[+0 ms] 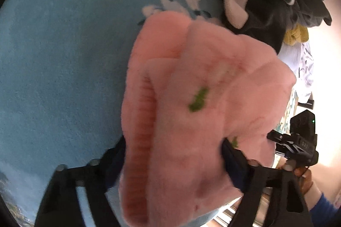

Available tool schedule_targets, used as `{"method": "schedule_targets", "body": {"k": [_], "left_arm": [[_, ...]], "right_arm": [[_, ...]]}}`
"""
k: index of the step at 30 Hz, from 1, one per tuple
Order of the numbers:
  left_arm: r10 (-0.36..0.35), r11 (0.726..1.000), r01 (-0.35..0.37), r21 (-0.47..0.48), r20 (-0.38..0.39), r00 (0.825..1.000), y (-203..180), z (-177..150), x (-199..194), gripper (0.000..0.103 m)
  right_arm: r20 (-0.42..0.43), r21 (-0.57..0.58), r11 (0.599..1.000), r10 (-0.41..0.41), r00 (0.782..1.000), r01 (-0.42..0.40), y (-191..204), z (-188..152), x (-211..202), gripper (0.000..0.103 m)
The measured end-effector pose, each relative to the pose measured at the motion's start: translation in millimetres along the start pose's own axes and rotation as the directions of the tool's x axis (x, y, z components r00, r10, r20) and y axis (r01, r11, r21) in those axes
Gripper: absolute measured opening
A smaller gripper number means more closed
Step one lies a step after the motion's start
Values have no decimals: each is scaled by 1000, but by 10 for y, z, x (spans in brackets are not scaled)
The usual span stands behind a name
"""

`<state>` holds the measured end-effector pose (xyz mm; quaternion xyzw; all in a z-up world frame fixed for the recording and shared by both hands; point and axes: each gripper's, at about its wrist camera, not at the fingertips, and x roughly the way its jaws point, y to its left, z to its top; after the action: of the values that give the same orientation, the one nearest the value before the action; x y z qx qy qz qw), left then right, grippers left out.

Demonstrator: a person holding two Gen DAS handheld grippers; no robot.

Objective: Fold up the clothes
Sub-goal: 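Lift the folded pink garment with the left gripper while the right gripper grasps its other end, then carry the folded pink garment with both grippers toward the pillow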

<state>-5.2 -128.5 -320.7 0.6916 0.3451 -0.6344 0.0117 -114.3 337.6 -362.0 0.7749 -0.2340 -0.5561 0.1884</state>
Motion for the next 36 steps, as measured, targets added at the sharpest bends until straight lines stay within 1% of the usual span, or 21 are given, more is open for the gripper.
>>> {"method": "schedule_targets", "body": {"k": [1,2,3,5,8,11,13,15,17,20,22,25,27,30,34,36], "left_arm": [[22,1000,-22,13,3,1000,-50,-11,-11,72],[43,999,-44,26,7,999,-101,-21,-22,67],[68,997,-68,39,11,998,-167,-36,-46,64],[99,994,-100,51,19,995,-254,-63,-104,54],[106,992,-109,71,46,993,-385,-159,-283,48],[73,990,-82,112,86,994,-558,-339,-540,46],[53,987,-69,146,110,992,-668,-488,-678,46],[26,981,-51,187,131,991,-795,-685,-810,46],[-13,978,-15,209,135,991,-889,-860,-860,46],[-65,970,35,241,119,991,-1084,-1133,-821,46],[-89,963,62,263,92,992,-1260,-1298,-737,46],[-114,945,92,315,53,992,-1590,-1536,-617,46],[-124,928,104,357,34,992,-1882,-1655,-555,46],[-131,904,112,412,19,991,-2334,-1744,-479,46],[-115,895,103,434,2,993,-2839,-1820,-256,46],[-97,890,85,447,4,995,-3167,-1872,-55,46]], "right_arm": [[-5,17,1000,-4,1000,4,11,-6,-7,67],[-8,33,999,-10,1000,10,25,-12,-17,61],[-4,45,999,-23,1000,23,49,-21,-40,59],[4,70,996,-48,999,47,99,-38,-86,51],[23,88,994,-70,997,68,198,-99,-195,42],[51,89,995,-54,997,50,322,-230,-389,38],[73,82,996,-37,997,31,398,-359,-543,38],[98,66,997,-45,994,38,454,-538,-721,38],[131,72,997,-34,991,25,432,-745,-921,38],[184,86,996,-32,982,16,317,-1068,-1247,38],[218,98,995,-42,975,21,231,-1176,-1540,38],[266,124,992,-70,961,38,401,-1473,-1561,38],[289,151,988,-80,954,37,194,-1540,-1777,38],[320,179,983,-89,943,33,-183,-1791,-2087,38],[354,184,983,-75,932,9,-577,-1909,-2452,38],[363,181,983,-61,930,-6,-825,-1873,-2598,38]]}}
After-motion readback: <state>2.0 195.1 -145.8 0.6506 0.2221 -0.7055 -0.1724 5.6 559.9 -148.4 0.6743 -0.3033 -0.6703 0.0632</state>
